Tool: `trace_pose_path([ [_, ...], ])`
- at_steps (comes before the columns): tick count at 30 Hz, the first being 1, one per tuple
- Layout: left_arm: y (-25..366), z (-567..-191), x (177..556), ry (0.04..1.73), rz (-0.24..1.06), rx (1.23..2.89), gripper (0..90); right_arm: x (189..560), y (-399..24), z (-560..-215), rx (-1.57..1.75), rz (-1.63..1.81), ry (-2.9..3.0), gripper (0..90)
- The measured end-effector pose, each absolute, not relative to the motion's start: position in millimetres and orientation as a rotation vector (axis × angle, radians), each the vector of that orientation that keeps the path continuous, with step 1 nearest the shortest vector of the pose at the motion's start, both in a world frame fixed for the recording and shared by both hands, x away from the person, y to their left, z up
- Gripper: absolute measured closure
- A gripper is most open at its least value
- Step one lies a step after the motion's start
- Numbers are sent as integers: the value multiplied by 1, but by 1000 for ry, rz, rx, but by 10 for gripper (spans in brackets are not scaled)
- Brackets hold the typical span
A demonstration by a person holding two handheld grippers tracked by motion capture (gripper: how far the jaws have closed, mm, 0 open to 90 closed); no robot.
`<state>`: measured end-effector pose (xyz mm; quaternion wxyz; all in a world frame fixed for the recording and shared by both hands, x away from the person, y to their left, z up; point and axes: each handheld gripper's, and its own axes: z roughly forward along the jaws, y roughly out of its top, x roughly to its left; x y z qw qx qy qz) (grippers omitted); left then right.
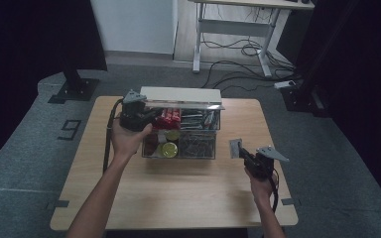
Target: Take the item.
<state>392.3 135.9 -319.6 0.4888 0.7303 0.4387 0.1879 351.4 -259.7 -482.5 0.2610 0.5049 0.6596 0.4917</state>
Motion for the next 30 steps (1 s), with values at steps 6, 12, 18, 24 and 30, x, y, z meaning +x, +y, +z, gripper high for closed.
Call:
trace_pose_path([
  [6,136,-319,393,1066,458,1778,900,354,-261,-492,1401,1314,1792,892],
  [12,136,-319,392,1066,459,1780,900,358,-265,-502,1434,1299,1797,892],
  [18,136,-319,393,1070,462,1782,900,362,-271,-512,1476,1275,1789,891],
  [24,135,-319,392,1068,461,1784,900,364,-276,-518,1495,1246,1782,891],
  [30,135,-319,392,1067,461,1784,900,367,-282,-522,1516,1231,1767,890],
])
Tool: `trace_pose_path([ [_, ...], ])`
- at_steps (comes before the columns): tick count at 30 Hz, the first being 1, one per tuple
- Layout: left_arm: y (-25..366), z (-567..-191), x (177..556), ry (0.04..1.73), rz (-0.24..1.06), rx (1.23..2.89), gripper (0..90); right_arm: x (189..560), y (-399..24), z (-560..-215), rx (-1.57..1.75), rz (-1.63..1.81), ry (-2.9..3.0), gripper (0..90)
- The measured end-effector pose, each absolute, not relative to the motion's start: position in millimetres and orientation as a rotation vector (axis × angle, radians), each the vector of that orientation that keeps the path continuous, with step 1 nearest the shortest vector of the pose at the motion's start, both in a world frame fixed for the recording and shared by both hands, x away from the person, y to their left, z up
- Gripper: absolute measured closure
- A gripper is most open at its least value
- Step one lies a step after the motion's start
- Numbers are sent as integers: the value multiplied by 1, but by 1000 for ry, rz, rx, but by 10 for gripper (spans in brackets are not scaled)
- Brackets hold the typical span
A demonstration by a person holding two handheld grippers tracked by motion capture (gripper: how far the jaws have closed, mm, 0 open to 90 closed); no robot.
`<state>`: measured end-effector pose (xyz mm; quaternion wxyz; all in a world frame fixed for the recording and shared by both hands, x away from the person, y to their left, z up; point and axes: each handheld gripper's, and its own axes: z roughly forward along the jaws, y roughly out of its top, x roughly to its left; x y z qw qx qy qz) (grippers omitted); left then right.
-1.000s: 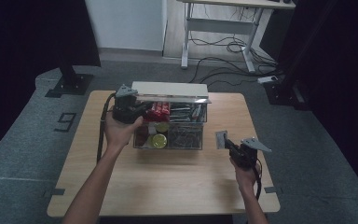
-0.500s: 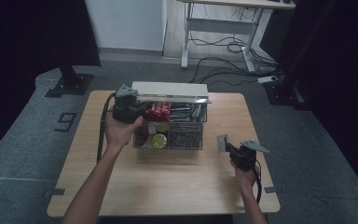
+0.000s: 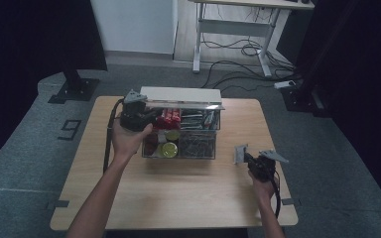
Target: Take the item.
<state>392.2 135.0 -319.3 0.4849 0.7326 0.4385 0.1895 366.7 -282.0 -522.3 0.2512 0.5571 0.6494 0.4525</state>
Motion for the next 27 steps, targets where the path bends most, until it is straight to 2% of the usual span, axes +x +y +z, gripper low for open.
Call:
trace_pose_path([
  [15,133,-319,391,1062,461,1784,900,377,-298,-540,1596,1132,1777,878],
  [24,134,-320,392,1066,460,1784,900,381,-304,-551,1637,1030,1810,764],
  [27,134,-319,392,1066,459,1784,900,381,-304,-551,1636,993,1818,644],
])
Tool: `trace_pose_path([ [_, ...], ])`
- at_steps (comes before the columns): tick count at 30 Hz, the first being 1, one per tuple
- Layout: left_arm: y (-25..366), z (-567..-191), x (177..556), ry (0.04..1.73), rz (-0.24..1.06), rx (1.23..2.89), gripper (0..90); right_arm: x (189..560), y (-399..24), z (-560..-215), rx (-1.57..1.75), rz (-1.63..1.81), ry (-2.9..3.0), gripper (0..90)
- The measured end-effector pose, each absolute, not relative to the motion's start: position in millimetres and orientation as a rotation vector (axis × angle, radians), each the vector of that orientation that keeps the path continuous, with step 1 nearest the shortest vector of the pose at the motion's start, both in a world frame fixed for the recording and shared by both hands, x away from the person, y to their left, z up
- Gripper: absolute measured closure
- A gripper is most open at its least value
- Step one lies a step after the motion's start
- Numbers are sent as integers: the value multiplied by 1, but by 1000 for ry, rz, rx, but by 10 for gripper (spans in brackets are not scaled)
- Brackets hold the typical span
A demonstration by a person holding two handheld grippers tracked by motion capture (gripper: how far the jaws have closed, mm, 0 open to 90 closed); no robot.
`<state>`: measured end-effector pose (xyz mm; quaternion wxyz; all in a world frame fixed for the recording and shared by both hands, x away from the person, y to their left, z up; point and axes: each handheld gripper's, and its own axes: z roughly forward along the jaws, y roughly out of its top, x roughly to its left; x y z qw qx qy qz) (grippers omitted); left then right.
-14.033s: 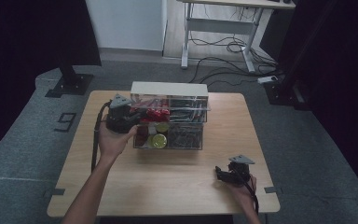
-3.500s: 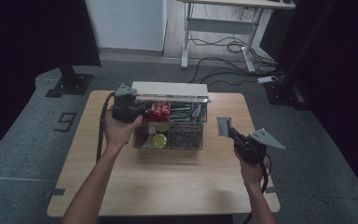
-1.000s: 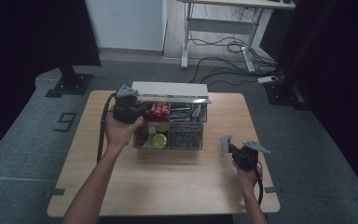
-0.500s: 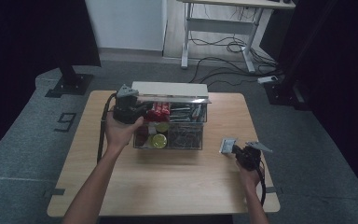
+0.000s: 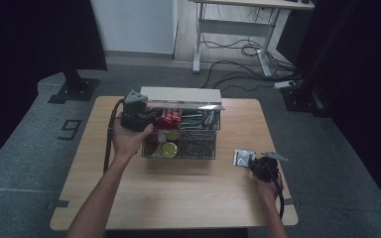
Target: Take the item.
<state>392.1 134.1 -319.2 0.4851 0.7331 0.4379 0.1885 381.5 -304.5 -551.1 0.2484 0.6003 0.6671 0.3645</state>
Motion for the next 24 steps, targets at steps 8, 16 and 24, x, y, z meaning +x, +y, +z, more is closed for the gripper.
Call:
trace_pose_path([
  [8,135,-319,392,1067,461,1786,900,374,-304,-544,1623,994,1757,406],
  [16,137,-321,391,1070,454,1783,900,353,-291,-531,1517,1232,1800,395],
  [24,139,-322,389,1069,446,1781,900,343,-275,-521,1432,1327,1852,403],
])
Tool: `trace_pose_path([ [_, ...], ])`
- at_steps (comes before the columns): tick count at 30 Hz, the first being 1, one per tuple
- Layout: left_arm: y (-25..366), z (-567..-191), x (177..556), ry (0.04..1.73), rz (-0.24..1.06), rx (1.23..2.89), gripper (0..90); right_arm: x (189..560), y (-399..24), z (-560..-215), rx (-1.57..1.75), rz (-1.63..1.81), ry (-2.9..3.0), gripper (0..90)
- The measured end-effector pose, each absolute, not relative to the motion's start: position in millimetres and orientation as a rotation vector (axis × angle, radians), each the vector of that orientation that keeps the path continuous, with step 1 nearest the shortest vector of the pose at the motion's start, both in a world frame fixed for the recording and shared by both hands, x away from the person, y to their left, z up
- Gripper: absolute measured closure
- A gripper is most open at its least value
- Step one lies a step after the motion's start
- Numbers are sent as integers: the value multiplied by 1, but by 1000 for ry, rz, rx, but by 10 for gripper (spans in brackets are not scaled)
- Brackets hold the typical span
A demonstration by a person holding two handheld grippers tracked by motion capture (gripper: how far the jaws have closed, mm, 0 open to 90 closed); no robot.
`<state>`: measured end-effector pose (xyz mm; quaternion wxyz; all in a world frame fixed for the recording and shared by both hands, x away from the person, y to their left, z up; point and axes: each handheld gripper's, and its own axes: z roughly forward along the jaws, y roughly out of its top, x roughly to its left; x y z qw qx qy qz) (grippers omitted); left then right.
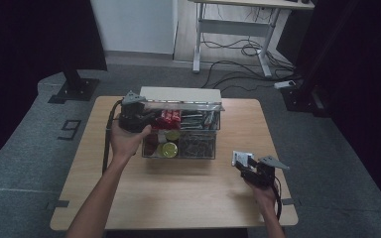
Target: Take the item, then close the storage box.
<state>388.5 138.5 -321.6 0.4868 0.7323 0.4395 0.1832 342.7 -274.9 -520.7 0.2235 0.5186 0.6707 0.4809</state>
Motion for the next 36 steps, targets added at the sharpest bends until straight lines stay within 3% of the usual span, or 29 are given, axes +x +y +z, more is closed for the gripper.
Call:
trace_pose_path([
  [36,149,-339,372,1066,399,1773,900,334,-269,-522,1437,1323,1877,436],
])
